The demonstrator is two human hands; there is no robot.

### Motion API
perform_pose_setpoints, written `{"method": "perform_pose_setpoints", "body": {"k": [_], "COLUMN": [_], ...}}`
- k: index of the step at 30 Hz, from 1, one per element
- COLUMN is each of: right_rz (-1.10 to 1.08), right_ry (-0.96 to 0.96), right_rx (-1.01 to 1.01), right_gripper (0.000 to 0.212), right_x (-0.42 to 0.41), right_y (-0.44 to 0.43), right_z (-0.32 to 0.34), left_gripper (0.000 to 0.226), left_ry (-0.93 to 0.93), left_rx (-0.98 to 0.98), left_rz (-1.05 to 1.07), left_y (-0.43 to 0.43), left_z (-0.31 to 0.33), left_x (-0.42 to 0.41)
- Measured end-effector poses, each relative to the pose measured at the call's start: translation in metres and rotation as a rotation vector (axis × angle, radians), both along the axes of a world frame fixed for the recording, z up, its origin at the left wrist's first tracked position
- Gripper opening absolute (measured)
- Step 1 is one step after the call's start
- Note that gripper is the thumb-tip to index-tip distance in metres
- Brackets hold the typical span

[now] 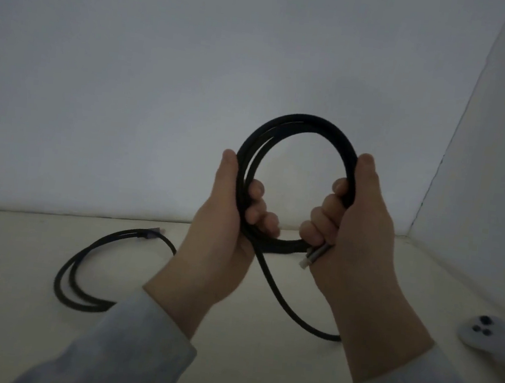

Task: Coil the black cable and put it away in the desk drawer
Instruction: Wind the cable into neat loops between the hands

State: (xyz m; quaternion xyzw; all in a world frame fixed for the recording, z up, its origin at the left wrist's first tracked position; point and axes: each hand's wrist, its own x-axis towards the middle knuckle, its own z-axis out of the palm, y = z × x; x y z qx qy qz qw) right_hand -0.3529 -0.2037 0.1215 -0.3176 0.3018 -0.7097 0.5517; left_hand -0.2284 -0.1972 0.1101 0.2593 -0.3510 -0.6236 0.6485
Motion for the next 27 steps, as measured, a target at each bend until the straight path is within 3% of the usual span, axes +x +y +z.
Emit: {"method": "perform_pose_setpoints", "body": {"k": [6,12,16,22,27], "right_rz": [0.119,0.1,0.048,-0.051,-0.023], "right_ry": [-0.036,0.047,0.172,0.431,0.643], "right_rx": [-0.034,-0.078,-0.047,-0.077,-0.113], "right_gripper": [0.047,0.039,0.02,0.034,0.05], "right_x": [0.007,0.013,0.01,0.002,-0.007], "right_y": [0.002,0.004,-0.001,-0.004,0.0], "right_z": [-0.004,-0.008,-0.01,-0.003,0.0], "left_gripper": [0.049,0.041,0.044,0.056,0.056], "left_ry": [0.035,-0.186,-0.401,-0.711,-0.831], "left_rx": [-0.047,-0.066,-0.113,-0.221,-0.237], "left_rz": [0.062,0.324,0.458,0.505,0.473], "left_y": [0.0,0.003,0.005,0.002,0.004], "left_z": [0.009,0.018,0.015,0.014,0.02], "left_x": [0.016,0.02,0.017,0.029,0.041]}}
